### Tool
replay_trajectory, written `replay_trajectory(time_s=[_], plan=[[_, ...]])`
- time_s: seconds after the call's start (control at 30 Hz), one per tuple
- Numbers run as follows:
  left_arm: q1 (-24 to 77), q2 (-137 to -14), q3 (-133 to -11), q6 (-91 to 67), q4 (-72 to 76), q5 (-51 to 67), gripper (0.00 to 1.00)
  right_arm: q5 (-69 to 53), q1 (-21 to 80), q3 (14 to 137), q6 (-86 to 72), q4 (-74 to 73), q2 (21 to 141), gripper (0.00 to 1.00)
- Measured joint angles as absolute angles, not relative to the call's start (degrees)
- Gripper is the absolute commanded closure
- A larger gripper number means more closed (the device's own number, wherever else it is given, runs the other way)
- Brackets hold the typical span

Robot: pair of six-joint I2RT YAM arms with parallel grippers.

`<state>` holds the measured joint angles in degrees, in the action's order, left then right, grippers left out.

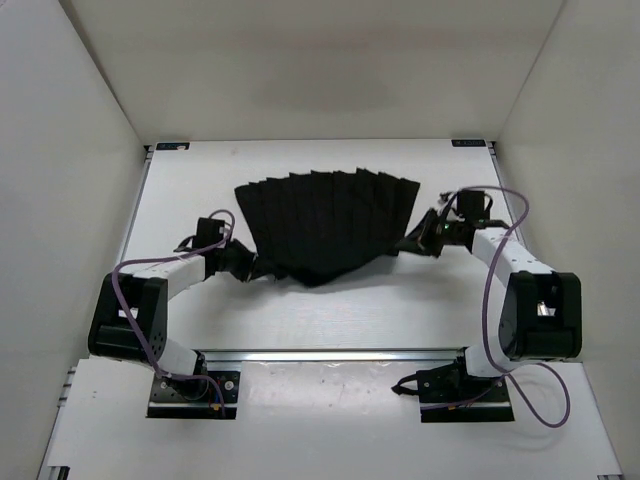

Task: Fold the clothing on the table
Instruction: Flatten the skirt out

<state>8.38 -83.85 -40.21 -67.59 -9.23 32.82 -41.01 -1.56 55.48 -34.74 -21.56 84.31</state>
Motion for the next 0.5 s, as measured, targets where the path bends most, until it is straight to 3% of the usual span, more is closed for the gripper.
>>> replay_trajectory(time_s=[0.1,0.17,0.2,0.27,0.33,0.37,0.5], plan=[[8.88,-84.77,-36.4,-63.55,-13.85,31.73,0.83,-38.98,-0.03,48.16,-34.28,-22.81,84.05,1.0],[9.39,-84.77,-36.64,-60.8,-15.62,30.55,0.54,-36.23,1.45,46.5,-33.61,-24.6,83.5,1.0],[9.56,-84.75,-36.99,-59.42,-16.4,29.98,0.48,-34.83,2.2,46.26,-33.17,-25.32,82.98,1.0],[9.87,-84.55,-37.69,-57.25,-18.13,28.47,0.29,-31.97,3.53,46.15,-32.64,-26.57,81.47,0.79],[10.04,-83.57,-37.89,-55.42,-20.23,27.03,0.16,-29.28,4.56,46.15,-32.1,-28.14,79.55,0.38],[10.2,-82.67,-37.89,-54.46,-21.65,25.98,0.12,-27.68,5.06,46.13,-31.73,-29.08,78.52,0.29],[12.12,-76.66,-37.89,-51.24,-28.42,20.91,0.14,-23.05,6.09,45.34,-30.52,-32.38,72.69,0.26]])
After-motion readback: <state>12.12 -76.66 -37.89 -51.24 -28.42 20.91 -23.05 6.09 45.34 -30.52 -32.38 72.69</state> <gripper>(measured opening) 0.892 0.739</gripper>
